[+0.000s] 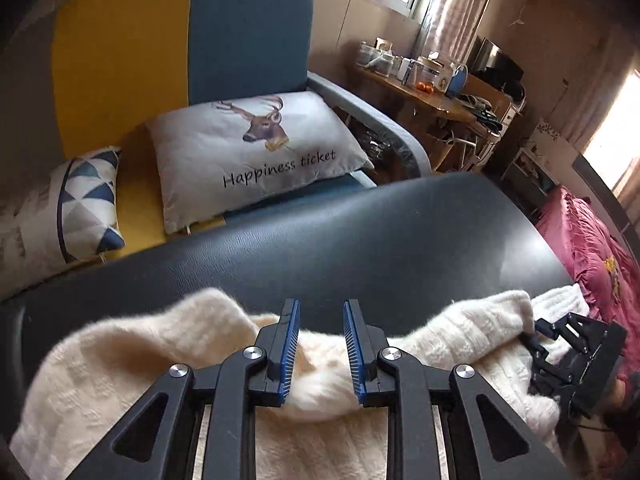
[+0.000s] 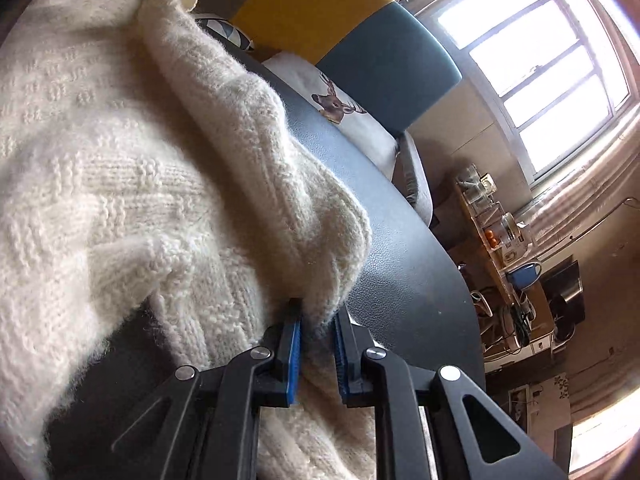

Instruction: Fold clothes

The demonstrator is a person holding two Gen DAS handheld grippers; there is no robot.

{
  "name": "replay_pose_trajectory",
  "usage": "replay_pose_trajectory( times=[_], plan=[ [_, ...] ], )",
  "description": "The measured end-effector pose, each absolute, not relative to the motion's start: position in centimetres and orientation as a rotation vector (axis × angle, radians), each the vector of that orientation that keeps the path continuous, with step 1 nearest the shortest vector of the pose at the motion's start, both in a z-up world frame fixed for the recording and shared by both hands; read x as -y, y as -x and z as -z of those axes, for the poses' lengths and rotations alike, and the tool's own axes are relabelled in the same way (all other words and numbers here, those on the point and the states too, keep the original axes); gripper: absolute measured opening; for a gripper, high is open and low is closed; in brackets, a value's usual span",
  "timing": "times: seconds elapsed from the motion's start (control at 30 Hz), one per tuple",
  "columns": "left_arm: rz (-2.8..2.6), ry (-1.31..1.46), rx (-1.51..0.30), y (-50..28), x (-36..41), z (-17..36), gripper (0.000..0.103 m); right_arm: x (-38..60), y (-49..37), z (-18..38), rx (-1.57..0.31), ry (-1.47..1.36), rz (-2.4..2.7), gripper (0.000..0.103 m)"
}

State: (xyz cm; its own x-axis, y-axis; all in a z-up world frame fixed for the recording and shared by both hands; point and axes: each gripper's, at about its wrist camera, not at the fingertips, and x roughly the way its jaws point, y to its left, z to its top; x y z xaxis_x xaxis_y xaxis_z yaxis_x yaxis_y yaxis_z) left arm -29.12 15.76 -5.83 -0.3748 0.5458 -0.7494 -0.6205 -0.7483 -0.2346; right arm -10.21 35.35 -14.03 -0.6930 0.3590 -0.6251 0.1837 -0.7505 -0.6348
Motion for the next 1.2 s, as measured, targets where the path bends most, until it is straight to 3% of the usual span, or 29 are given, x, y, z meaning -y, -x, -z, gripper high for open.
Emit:
replay_pose_trajectory(
  times=[0.03,0.1,0.13,0.37,0.4,0.47,0.5,0.67,0.77,0.93,1.07,1.17,1.2],
  plan=[
    [-2.097,1.126,-0.125,29.5,-15.9,5.5,0.051,-35.4,10.2,14.1,1.055,1.182,-2.594,0.015],
    [-1.986,1.146,-0.192,30.4,-17.1,5.5,0.076,-35.4,10.2,14.1,1.040,1.183,-2.602,0.015],
    [-1.915,1.168,-0.255,30.5,-17.9,5.9,0.078,-35.4,10.2,14.1,1.036,1.183,-2.605,0.015],
    [-1.602,1.146,-0.711,26.8,-21.7,8.5,0.078,-35.4,10.5,14.2,1.025,1.186,-2.609,0.015],
    [-1.597,1.132,-0.755,26.3,-21.8,9.1,0.074,-35.4,10.6,14.2,1.022,1.190,-2.610,0.015],
    [-1.633,1.128,-0.772,25.8,-21.7,9.7,0.029,-35.5,10.7,13.9,1.007,1.218,-2.613,0.015],
    [-1.661,1.129,-0.766,25.7,-21.6,9.9,0.014,-35.6,10.8,13.6,0.995,1.230,-2.611,0.015],
    [-1.923,0.923,-0.564,25.9,-20.6,5.4,0.013,-36.5,11.3,13.3,0.903,1.225,-2.525,0.015],
    [-2.130,0.767,-0.677,26.5,-22.1,4.9,0.013,-37.1,11.6,13.6,0.852,1.244,-2.477,0.016],
    [-2.117,0.945,-0.802,29.5,-25.5,9.8,0.016,-38.2,12.0,12.7,0.724,1.341,-2.509,0.016],
    [-2.129,0.975,-0.658,29.6,-24.3,8.9,0.018,-40.3,12.2,11.3,0.495,1.394,-2.560,0.017],
    [-2.182,0.964,-0.499,29.4,-21.6,6.9,0.033,-40.9,12.6,9.5,0.356,1.349,-2.621,0.017],
    [-2.215,0.961,-0.453,29.5,-20.3,6.3,0.044,-40.6,13.1,8.7,0.336,1.327,-2.650,0.017]
  ],
)
